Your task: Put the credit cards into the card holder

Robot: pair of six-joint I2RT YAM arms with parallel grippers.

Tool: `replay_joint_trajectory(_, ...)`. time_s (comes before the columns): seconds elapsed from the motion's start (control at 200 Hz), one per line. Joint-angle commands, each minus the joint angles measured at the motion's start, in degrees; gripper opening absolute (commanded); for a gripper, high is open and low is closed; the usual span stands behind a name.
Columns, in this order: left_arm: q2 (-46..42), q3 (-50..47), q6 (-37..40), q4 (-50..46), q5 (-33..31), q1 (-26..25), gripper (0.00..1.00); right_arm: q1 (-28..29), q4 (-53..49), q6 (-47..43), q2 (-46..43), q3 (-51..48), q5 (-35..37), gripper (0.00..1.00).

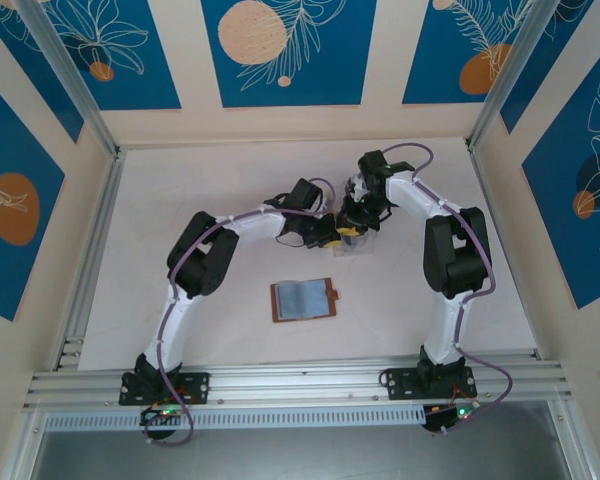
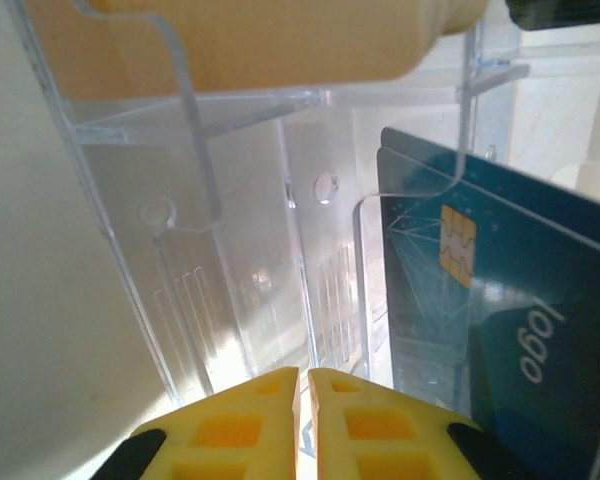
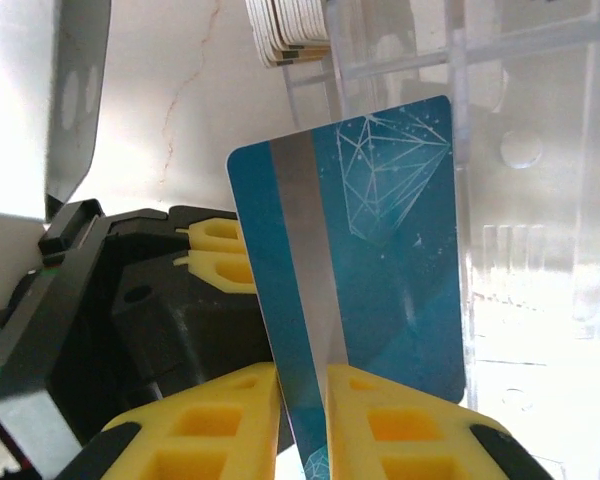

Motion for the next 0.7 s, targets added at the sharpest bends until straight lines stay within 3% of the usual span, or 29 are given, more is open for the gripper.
replay_joint_trajectory(0.0,0.3,4.4,4.6,-3.6,-0.8,-2.4,0.12,0.0,-0.7,1.4,-2.1,-0.5,-2.7,0.20)
replay_joint_trajectory(0.695,1.7,7.0,6.9,-7.7,-3.5,-3.4,0.12,-0.7,-0.4,1.2,-3.5,-0.8,-3.8,0.04)
